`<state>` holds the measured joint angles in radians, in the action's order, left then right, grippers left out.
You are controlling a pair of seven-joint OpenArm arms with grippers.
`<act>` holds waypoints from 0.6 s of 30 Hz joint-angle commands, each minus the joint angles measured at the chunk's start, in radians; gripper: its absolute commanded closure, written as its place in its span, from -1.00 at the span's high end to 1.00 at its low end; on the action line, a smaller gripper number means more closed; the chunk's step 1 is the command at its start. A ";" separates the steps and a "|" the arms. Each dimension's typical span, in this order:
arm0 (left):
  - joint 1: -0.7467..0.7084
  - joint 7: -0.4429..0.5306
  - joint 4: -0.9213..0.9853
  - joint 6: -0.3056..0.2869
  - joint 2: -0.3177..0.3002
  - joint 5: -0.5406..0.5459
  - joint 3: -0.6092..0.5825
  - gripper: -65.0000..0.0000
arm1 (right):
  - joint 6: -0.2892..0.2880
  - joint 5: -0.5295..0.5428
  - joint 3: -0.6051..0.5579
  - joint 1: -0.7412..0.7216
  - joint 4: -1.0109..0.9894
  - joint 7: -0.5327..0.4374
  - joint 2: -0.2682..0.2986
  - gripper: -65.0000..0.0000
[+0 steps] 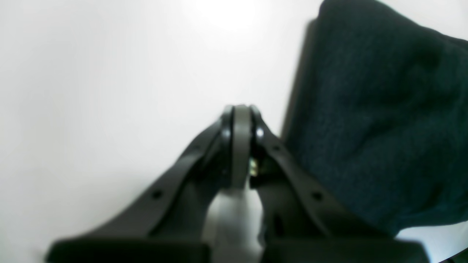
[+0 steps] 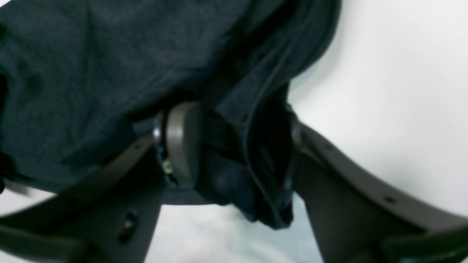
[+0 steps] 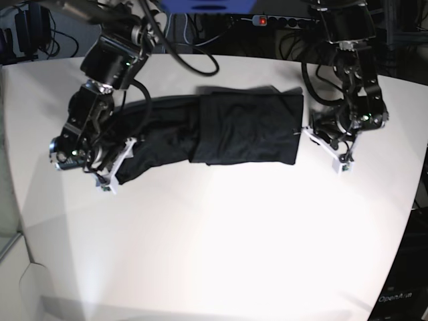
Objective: Fold the T-shirt properly
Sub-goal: 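Lift the strip end with the right gripper and pull it inward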
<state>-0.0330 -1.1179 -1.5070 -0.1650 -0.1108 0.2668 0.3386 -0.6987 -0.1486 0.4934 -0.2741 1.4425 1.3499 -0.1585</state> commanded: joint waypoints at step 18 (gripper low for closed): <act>-0.002 -0.031 0.000 0.003 -0.003 -0.025 0.000 -1.00 | 0.001 -0.013 0.001 -0.001 -0.001 0.016 0.001 0.05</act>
<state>-0.0330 -1.1179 -1.5070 -0.1650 -0.1104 0.2668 0.3386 -0.6987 -0.1482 0.4934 -0.2710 1.4406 1.3479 -0.1585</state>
